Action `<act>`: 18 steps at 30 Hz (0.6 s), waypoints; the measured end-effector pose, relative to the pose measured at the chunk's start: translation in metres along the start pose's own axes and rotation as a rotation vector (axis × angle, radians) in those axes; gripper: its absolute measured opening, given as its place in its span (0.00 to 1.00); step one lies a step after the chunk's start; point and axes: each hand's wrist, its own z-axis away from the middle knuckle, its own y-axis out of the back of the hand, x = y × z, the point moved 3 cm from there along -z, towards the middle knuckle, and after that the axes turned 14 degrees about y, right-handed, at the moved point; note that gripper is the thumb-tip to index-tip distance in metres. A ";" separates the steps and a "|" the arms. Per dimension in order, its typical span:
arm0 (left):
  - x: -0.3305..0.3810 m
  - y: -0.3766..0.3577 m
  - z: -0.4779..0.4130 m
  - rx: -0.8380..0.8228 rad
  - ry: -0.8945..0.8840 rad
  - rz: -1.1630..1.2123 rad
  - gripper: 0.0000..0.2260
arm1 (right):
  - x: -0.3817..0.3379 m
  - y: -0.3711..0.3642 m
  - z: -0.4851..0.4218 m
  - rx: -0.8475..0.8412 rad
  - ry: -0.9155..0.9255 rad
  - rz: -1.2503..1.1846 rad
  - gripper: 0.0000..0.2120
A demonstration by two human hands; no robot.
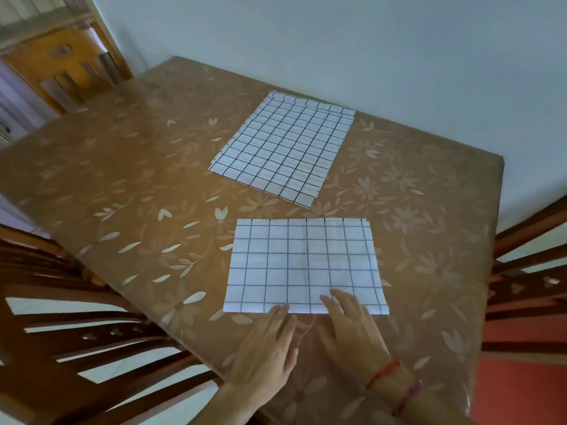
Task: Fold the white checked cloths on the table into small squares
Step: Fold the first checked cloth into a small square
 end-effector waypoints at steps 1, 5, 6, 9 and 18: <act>0.000 -0.003 0.001 -0.006 0.003 -0.010 0.23 | -0.006 -0.003 0.005 -0.044 0.031 0.028 0.22; 0.002 -0.008 0.001 -0.030 0.010 -0.066 0.25 | -0.016 -0.022 0.015 -0.211 0.085 0.108 0.25; 0.002 -0.008 0.001 -0.036 0.018 -0.076 0.26 | -0.016 -0.026 0.016 -0.233 0.080 0.113 0.26; 0.001 -0.013 0.001 -0.063 0.049 -0.087 0.27 | -0.015 -0.030 0.014 -0.264 0.064 0.130 0.27; 0.007 -0.015 -0.003 -0.102 0.105 -0.086 0.28 | -0.016 -0.031 0.010 -0.271 0.074 0.146 0.27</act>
